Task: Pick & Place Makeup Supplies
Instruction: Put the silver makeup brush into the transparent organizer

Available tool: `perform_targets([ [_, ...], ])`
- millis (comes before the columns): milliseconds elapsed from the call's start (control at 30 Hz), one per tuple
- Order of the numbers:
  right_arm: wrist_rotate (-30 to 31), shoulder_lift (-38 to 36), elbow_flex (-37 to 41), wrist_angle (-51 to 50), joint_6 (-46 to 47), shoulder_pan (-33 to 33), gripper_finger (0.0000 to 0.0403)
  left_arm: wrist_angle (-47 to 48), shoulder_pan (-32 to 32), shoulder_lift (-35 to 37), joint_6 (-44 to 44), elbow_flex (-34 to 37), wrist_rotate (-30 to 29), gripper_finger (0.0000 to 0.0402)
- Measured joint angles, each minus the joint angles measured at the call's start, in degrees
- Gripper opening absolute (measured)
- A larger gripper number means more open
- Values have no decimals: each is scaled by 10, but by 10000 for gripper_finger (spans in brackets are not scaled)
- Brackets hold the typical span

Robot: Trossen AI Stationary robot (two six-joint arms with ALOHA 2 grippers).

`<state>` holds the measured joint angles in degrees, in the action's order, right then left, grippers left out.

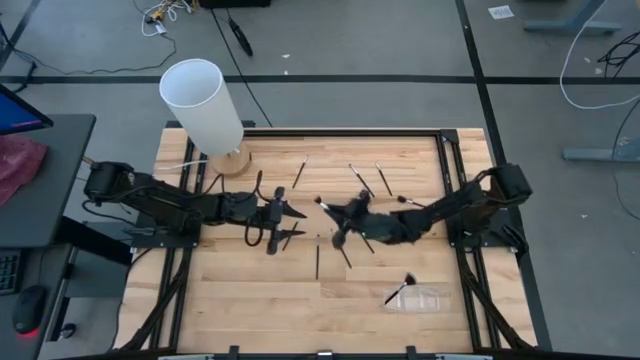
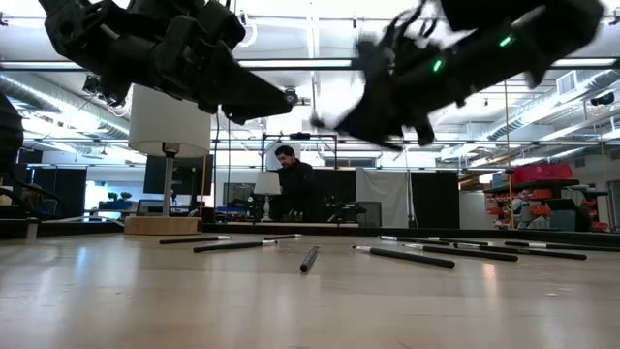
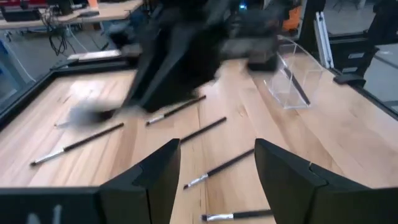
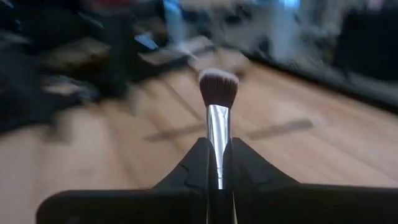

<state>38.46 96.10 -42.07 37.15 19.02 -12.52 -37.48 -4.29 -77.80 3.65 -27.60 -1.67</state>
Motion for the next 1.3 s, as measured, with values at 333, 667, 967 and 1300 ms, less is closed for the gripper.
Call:
perform_targets([
  [333, -39, 0, 26, 215, -189, -52, 32, -250, 9, -156, 0, -1, -4, 211],
  [667, -137, 0, 26, 303, -239, -71, 32, -465, 26, -236, -18, -1, 47, 211],
  [967, -186, 0, 26, 330, -252, -71, 32, -447, 26, -236, 14, -39, 64, 211],
  [1300, -196, 2, 26, 340, -255, -71, 32, -433, 25, -236, 16, -68, 101, 211],
])
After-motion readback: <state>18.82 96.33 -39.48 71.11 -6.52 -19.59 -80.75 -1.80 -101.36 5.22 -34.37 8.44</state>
